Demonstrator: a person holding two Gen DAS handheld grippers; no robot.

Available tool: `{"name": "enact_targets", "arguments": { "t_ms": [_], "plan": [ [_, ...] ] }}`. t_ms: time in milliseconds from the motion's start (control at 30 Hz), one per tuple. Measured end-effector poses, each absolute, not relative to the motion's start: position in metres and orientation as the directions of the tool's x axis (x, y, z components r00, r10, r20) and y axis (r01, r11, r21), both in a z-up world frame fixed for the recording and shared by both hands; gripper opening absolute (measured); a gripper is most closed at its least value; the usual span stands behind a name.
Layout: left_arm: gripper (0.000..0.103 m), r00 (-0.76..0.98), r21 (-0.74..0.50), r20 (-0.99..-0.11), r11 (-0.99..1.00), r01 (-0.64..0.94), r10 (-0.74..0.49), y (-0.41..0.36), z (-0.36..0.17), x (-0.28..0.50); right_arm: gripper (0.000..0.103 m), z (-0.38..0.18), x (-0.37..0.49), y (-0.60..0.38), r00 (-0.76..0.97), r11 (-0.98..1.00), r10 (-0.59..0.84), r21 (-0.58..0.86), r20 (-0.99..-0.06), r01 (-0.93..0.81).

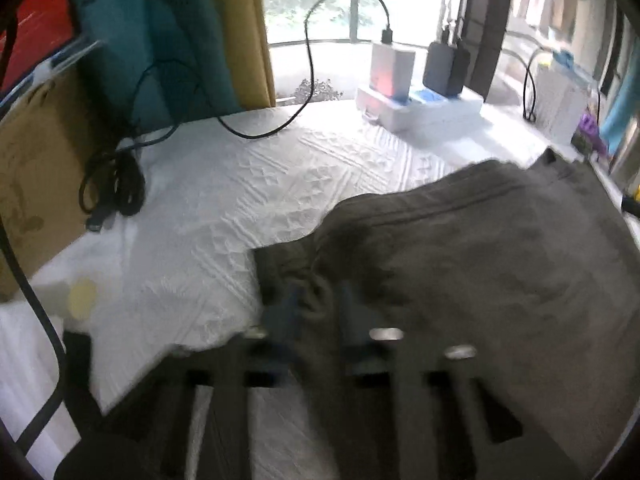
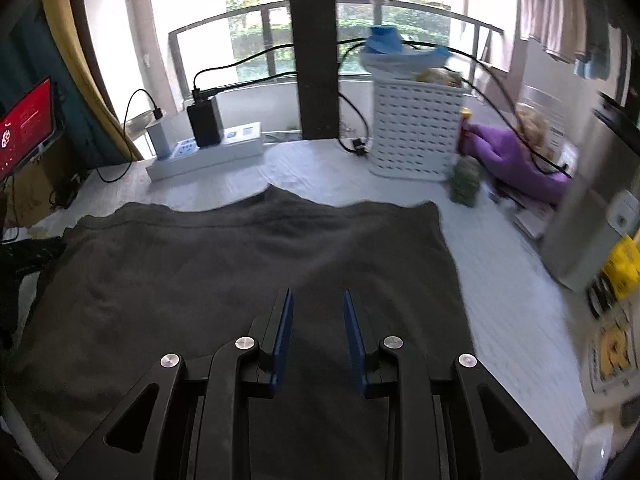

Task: Fold small clothes

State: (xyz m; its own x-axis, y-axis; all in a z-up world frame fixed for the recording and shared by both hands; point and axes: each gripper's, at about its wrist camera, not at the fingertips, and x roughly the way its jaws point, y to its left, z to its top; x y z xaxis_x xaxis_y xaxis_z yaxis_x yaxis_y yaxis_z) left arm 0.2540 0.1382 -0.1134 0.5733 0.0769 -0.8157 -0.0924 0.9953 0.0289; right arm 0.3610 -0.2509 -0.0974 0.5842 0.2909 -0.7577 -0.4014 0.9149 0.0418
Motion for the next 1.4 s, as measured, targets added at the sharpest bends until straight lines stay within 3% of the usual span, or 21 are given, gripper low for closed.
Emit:
{"name": "enact_targets", "arguments": {
  "t_ms": [100,400,533,600,633,667,833,900,967,1400],
  "plan": [
    [0.003,0.589,0.054,-0.804,0.997,-0.056,0.077,0.134,-0.109,0.255,0.027,-0.105,0.373,-0.237,0.562,0.907,0.303,0.053,-0.770,-0.417],
    [0.003,0.629,0.117,-0.767,0.992,-0.057,0.126,0.140,-0.094,0.276,0.027,-0.112,0.401,-0.199,0.487,0.865,0.357,0.084,-0.797,-0.495],
    [0.003,0.611,0.126,-0.781,0.991,-0.050,0.130,0.140,-0.101,0.285,0.028,-0.115,0.425,-0.190,0.477,0.870,0.319,0.053,-0.819,-0.491],
    [0.003,0.601,0.150,-0.786,0.988,-0.043,0.146,0.136,-0.103,0.283,0.055,-0.117,0.432,-0.190,0.490,0.874,0.280,0.007,-0.826,-0.486],
    [0.003,0.601,0.154,-0.785,0.987,-0.043,0.149,0.136,-0.102,0.282,0.074,-0.117,0.434,-0.191,0.503,0.874,0.266,-0.014,-0.822,-0.486],
    [0.003,0.603,0.151,-0.784,0.988,-0.043,0.146,0.135,-0.101,0.281,0.075,-0.118,0.436,-0.191,0.503,0.869,0.266,-0.021,-0.822,-0.494],
    [0.003,0.611,0.132,-0.780,0.990,-0.054,0.137,0.139,-0.097,0.276,0.074,-0.132,0.445,-0.183,0.510,0.849,0.223,-0.092,-0.831,-0.521],
    [0.003,0.613,0.134,-0.777,0.989,-0.056,0.140,0.138,-0.096,0.274,0.063,-0.136,0.448,-0.178,0.509,0.833,0.237,-0.097,-0.827,-0.545],
    [0.003,0.618,0.140,-0.773,0.988,-0.059,0.146,0.137,-0.094,0.273,0.045,-0.134,0.450,-0.175,0.524,0.827,0.231,-0.119,-0.820,-0.550],
    [0.005,0.609,0.077,-0.784,0.993,-0.091,0.117,0.148,-0.090,0.272,0.044,-0.129,0.477,-0.181,0.575,0.878,0.210,-0.106,-0.791,-0.467]
  ]
}}
